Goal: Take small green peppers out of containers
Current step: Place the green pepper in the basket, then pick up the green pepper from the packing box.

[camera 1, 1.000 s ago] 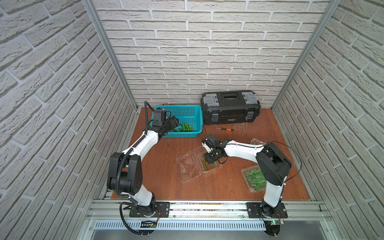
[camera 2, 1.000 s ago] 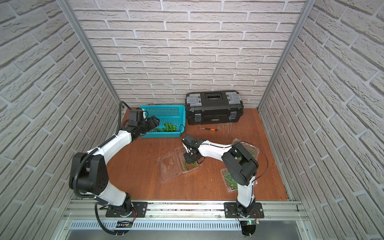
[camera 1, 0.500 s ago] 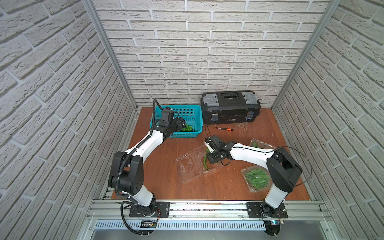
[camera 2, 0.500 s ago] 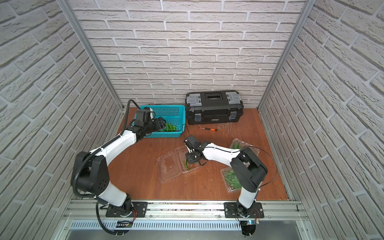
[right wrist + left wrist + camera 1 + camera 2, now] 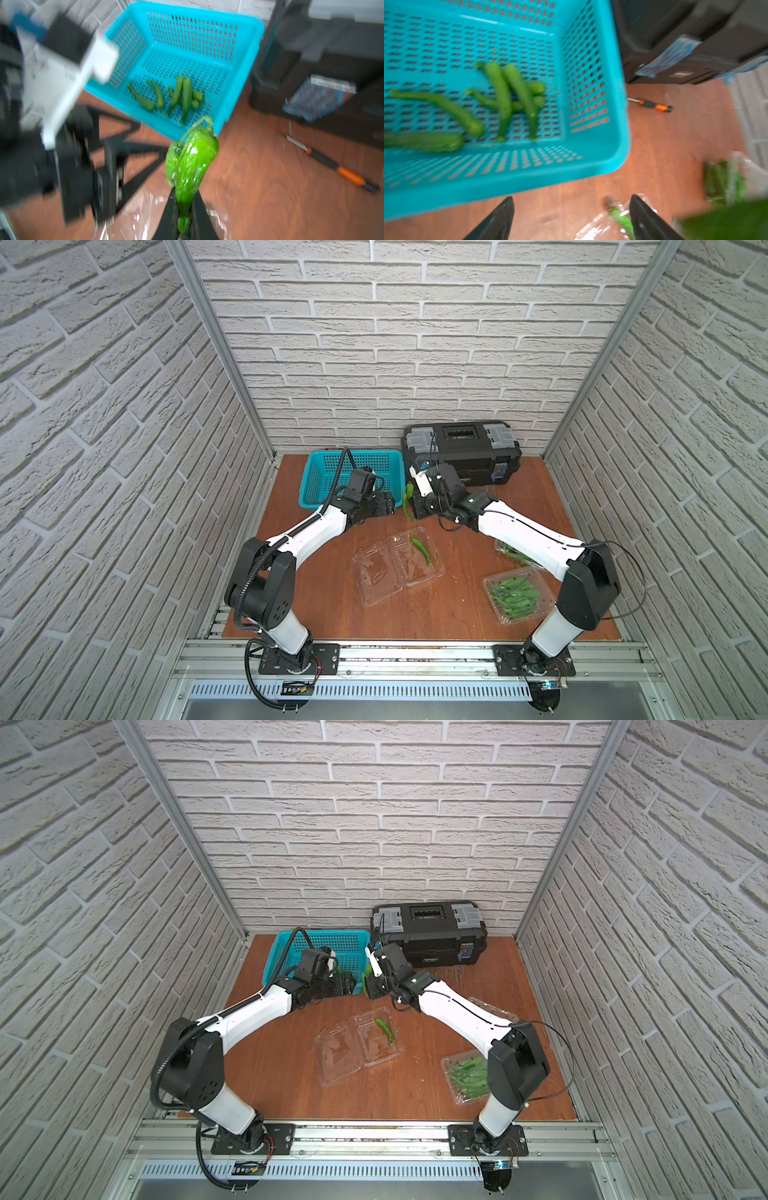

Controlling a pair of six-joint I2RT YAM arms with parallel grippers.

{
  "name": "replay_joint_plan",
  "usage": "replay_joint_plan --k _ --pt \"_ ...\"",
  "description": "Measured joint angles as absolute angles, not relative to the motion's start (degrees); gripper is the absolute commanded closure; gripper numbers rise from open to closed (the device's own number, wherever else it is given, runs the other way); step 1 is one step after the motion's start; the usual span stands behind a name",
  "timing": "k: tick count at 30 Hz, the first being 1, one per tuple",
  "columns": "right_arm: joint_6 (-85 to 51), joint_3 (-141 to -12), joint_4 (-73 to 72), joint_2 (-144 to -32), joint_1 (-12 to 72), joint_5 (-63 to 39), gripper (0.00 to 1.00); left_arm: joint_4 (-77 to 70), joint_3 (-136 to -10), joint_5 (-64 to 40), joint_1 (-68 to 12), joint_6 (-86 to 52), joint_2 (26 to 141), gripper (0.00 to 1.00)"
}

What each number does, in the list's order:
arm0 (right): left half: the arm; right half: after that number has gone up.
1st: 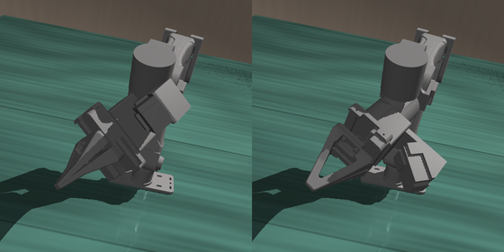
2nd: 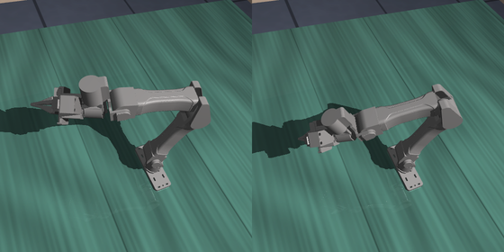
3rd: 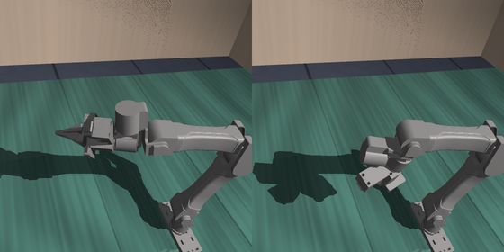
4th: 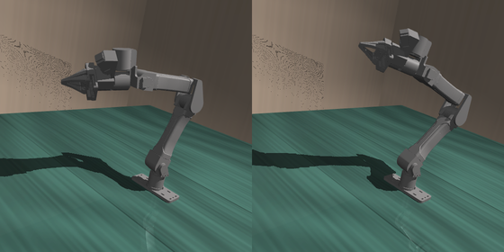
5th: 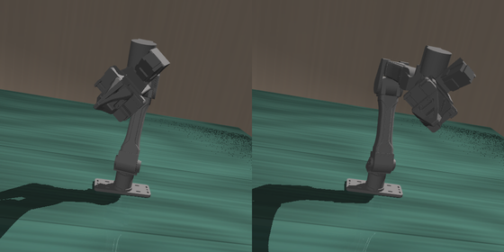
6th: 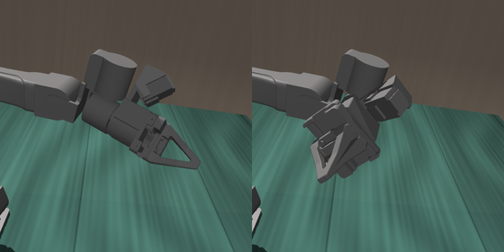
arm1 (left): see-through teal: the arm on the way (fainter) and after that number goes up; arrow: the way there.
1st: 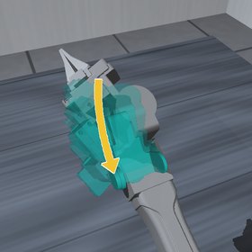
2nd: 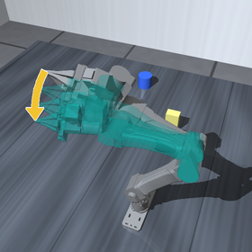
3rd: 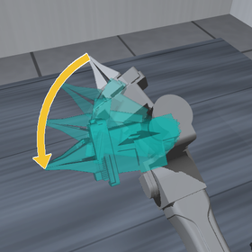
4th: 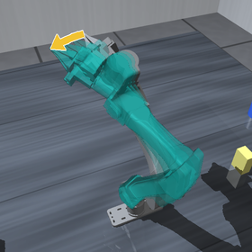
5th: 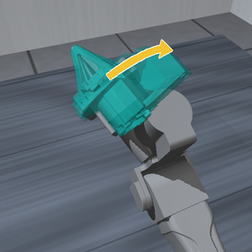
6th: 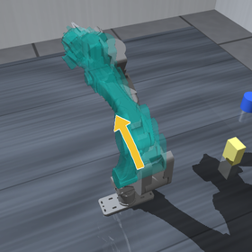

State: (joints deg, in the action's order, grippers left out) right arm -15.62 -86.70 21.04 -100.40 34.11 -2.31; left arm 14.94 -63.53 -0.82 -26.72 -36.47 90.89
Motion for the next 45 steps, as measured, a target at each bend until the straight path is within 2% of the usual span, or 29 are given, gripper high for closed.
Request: replay_joint_plan --k 2,5,6,10,15,21,28,35,45 --pt "-15.84 -92.49 20.32 -105.19 32.99 -4.19 0.89 16.10 -60.93 1.89 -26.63 -37.26 88.49 0.14" --pt "-16.69 -101.58 19.55 -113.23 31.97 -6.98 0.73 17.21 -59.09 4.36 -26.52 -38.06 85.76 0.14" --pt "-17.15 -104.53 19.42 -115.87 31.77 -7.66 0.70 17.23 -59.07 4.82 -26.52 -38.13 85.38 0.14" --pt "-18.92 -110.28 19.73 -122.19 31.00 -9.17 0.69 17.10 -59.09 4.64 -26.61 -36.69 84.82 0.14" --pt "-20.53 -100.25 18.26 -117.25 30.44 -8.73 0.71 20.95 -63.07 -1.87 -28.69 -28.67 87.46 0.14" --pt "-22.87 -79.20 17.74 -100.57 29.67 -4.14 0.72 30.63 -75.55 -11.03 -35.42 -18.11 96.20 0.15" --pt "-26.72 -62.74 17.69 -88.97 28.77 3.14 0.73 45.19 -92.44 -21.15 -39.53 -12.49 113.23 0.16" --pt "-29.06 -56.82 18.17 -87.68 28.60 4.69 0.74 60.25 -104.86 -25.43 -39.51 -10.09 123.70 0.16" --pt "-30.13 -54.02 18.20 -85.62 28.60 4.73 0.74 68.31 -111.09 -27.46 -39.11 -10.52 129.69 0.13"
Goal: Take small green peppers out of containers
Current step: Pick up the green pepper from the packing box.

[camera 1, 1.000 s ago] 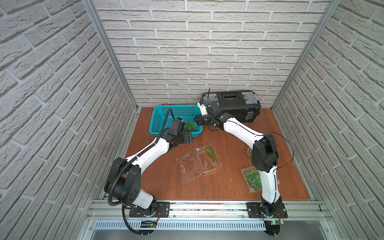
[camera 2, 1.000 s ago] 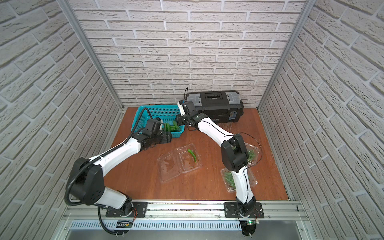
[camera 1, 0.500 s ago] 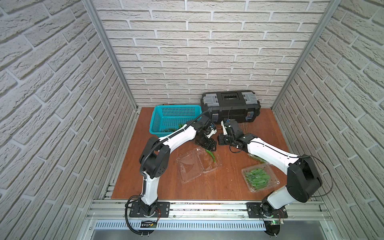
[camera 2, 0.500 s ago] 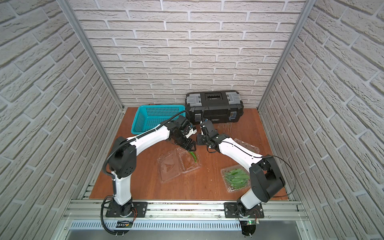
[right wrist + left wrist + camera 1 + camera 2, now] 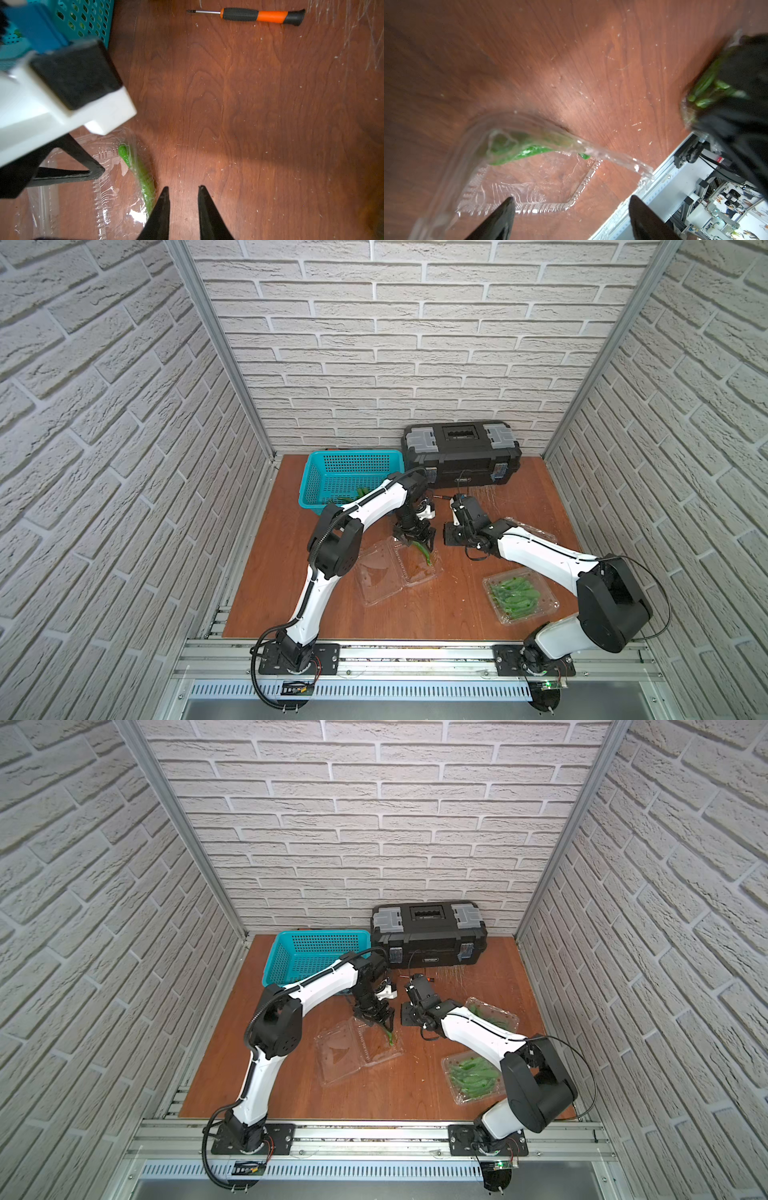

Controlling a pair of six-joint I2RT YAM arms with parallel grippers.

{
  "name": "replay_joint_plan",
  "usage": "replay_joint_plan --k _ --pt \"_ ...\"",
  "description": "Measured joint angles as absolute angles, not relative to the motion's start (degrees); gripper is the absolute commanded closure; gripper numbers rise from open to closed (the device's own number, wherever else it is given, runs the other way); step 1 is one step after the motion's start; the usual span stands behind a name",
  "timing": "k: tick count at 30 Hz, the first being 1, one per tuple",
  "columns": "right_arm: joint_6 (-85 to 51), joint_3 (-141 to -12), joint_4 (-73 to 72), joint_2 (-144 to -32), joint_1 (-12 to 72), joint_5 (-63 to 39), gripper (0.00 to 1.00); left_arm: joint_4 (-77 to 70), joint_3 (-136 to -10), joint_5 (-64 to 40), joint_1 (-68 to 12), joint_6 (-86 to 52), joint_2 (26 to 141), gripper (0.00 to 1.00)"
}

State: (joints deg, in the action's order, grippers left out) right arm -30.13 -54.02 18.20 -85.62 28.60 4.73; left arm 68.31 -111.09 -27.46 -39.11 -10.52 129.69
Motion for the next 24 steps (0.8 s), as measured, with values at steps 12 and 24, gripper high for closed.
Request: replay_joint_plan --k 12,24 --pt "-29.54 -54.08 18.20 -85.10 28.77 4.23 0.75 66.78 -112.97 -8.78 -41.06 -11.88 132.07 0.08" --pt "-29.12 -54.35 18.35 -86.06 29.80 3.33 0.75 53.10 -103.81 5.10 -47.07 -1.37 125.23 0.02"
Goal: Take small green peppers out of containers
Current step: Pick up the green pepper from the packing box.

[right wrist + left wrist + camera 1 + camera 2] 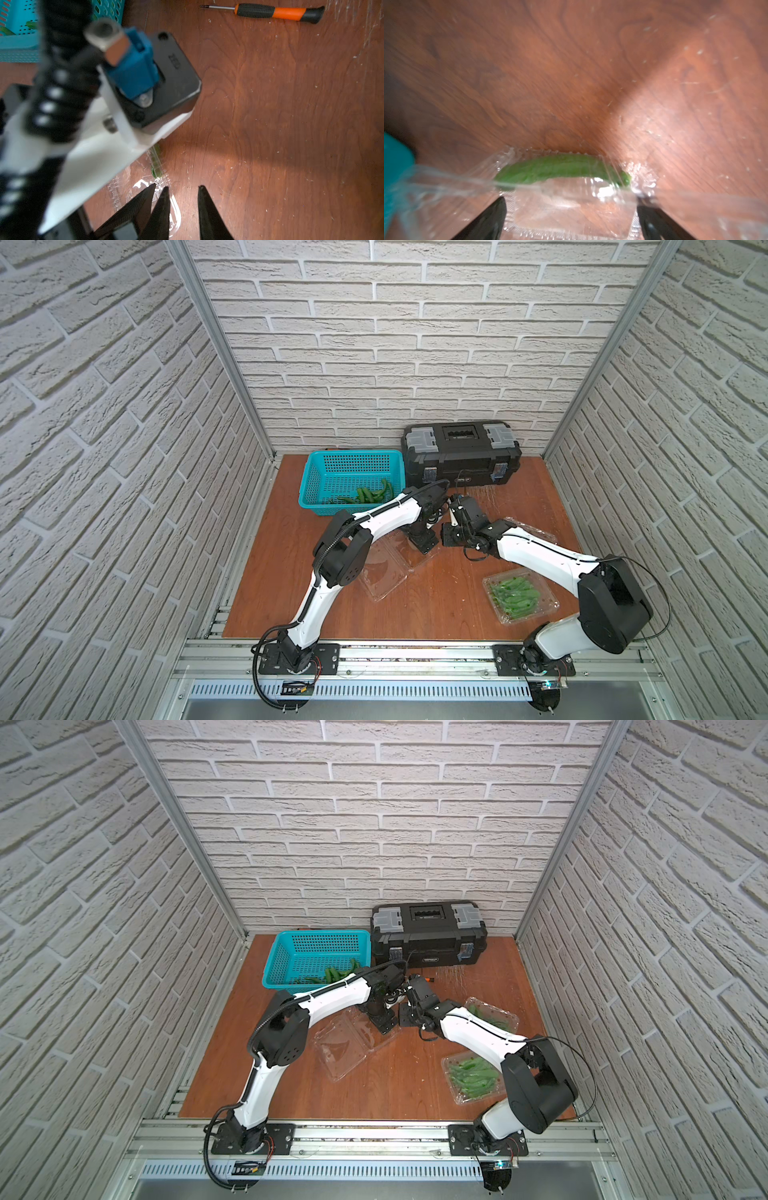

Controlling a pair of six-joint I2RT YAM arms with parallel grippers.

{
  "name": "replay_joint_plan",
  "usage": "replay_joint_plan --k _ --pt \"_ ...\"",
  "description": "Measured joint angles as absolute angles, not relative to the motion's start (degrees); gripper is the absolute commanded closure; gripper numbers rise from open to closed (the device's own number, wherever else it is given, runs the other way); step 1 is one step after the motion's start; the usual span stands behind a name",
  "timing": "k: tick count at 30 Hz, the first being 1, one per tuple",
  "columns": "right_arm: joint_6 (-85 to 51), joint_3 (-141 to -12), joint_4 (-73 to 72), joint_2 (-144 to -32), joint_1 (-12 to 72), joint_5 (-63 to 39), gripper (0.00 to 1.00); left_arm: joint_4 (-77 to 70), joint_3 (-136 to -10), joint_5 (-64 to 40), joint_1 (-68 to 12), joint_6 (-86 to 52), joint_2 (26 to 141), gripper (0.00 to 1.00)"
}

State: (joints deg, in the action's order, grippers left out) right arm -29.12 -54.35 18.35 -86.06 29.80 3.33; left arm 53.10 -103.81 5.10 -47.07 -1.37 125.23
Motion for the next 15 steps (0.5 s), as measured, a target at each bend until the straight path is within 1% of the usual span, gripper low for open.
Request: replay_joint_plan --k 6,15 --pt "-28.73 -54.89 18.63 -87.13 29.91 2.79 0.75 48.95 -99.88 6.76 -47.31 2.87 121.80 0.02" --pt "-28.56 -55.75 20.16 -87.83 29.85 2.90 0.75 45.34 -97.43 2.42 -46.52 6.33 121.60 0.02"
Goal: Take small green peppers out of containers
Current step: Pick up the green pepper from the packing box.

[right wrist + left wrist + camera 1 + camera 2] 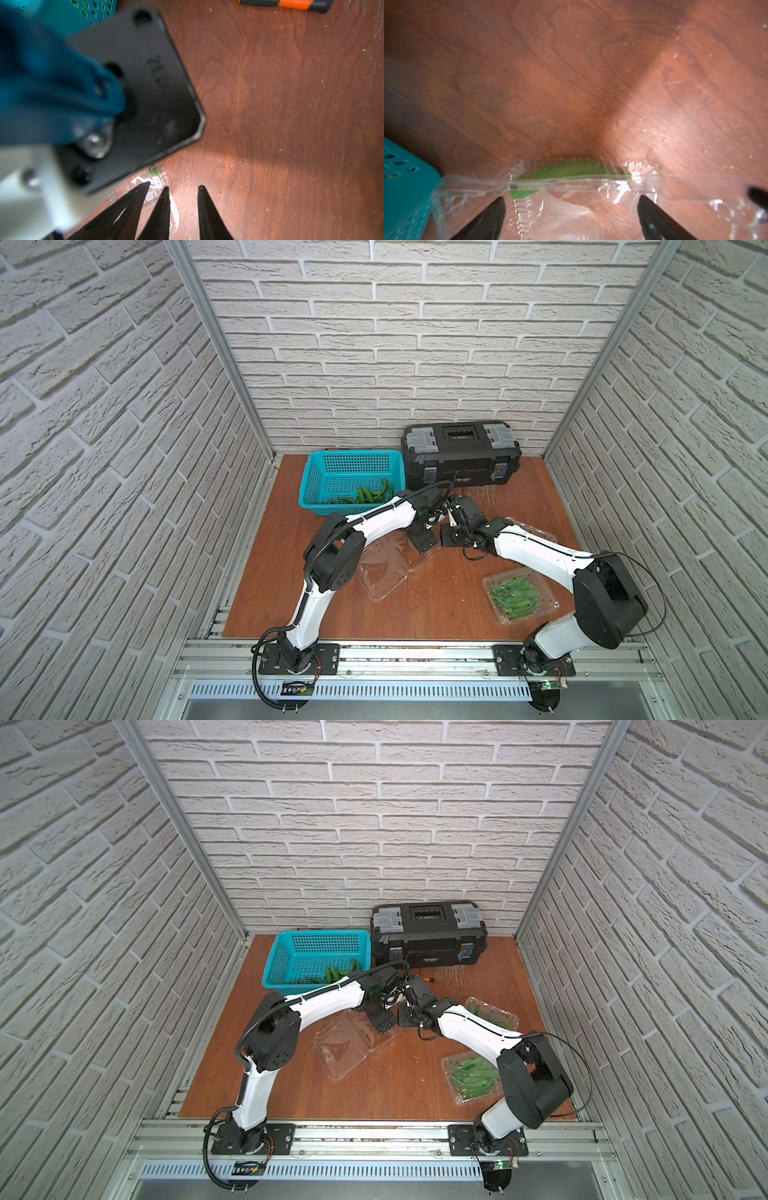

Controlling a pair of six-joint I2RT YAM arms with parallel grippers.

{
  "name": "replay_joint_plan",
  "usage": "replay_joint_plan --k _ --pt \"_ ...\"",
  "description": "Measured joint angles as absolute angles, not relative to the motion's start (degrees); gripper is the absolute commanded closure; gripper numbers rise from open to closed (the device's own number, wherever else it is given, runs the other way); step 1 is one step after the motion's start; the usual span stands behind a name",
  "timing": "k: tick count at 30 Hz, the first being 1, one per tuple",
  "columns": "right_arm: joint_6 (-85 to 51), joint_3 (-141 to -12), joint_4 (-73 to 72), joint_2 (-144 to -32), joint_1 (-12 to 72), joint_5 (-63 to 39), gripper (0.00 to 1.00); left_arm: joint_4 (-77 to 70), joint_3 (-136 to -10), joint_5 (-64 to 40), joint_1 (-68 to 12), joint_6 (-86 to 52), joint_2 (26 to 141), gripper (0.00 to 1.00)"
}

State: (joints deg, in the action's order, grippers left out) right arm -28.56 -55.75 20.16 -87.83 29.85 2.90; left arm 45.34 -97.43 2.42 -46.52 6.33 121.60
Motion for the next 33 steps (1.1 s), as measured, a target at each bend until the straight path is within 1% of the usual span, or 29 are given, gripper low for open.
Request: replay_joint_plan --k 9,22,26,28,30,33 --pt "-28.10 -56.27 20.32 -87.85 29.91 2.44 0.75 44.03 -97.93 -3.99 -44.69 8.69 122.17 0.02" --pt "-27.66 -56.58 20.45 -88.12 30.22 1.65 0.76 46.59 -98.41 -8.05 -44.36 10.96 125.95 0.02" --pt "-27.66 -56.93 20.38 -88.73 30.22 1.65 0.76 47.05 -98.41 -8.19 -44.31 10.87 125.93 0.10" --pt "-27.68 -56.95 20.40 -88.77 30.22 1.63 0.76 47.68 -98.41 -8.21 -44.31 10.76 125.91 0.19" --pt "-27.70 -57.06 20.38 -88.79 30.22 1.63 0.76 48.27 -98.30 -8.19 -44.29 10.68 125.86 0.31" --pt "-27.73 -57.23 20.34 -88.86 30.22 1.65 0.76 48.60 -97.78 -8.03 -44.07 10.48 125.60 0.44"
